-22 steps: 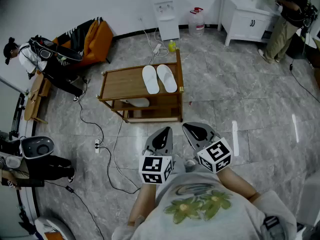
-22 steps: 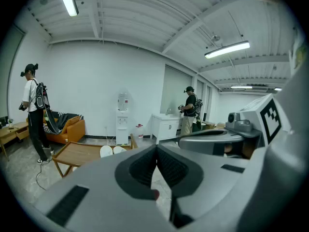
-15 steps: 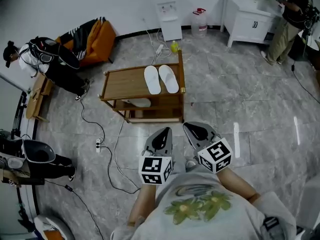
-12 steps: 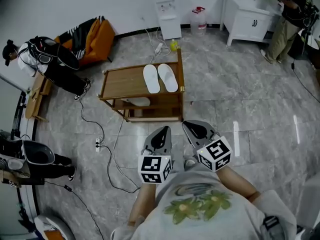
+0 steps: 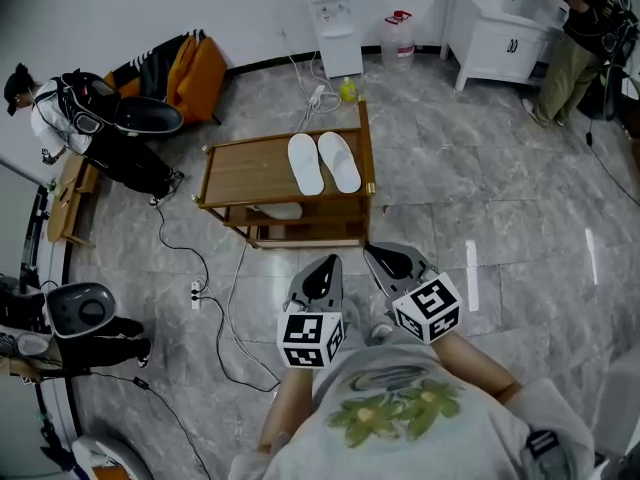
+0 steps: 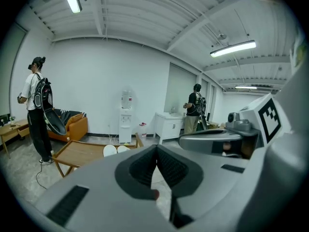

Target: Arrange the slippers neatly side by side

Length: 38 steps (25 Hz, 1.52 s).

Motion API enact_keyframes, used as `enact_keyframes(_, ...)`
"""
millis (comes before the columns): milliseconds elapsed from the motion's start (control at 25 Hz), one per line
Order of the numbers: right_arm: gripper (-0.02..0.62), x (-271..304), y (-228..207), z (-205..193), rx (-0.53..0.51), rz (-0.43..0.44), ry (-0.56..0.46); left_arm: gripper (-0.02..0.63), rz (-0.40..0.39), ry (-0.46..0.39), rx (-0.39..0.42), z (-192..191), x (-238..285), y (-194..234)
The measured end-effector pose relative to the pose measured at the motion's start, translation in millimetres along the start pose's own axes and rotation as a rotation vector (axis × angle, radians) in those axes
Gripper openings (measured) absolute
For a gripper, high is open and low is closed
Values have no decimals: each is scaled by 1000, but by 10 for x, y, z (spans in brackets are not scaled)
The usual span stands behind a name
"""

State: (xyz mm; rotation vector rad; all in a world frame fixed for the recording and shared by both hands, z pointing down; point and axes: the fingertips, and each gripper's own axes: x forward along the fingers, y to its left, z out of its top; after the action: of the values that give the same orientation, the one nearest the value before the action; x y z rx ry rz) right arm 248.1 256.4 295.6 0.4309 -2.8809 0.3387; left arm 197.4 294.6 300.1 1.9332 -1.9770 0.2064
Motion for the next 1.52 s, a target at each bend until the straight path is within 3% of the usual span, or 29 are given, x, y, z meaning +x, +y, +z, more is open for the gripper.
enact_keyframes(240,6,408,-83,14,1,-29,2,16,-14,-14,-4,69,227,442)
enact_keyframes(1240,6,2281,-788,365,83,-135,83,17,-119,104,-13,498,1423,2041)
enact_keyframes(1520,6,2550,-946,305,112,-186,102,17,-177,135,4,502,1696,2235)
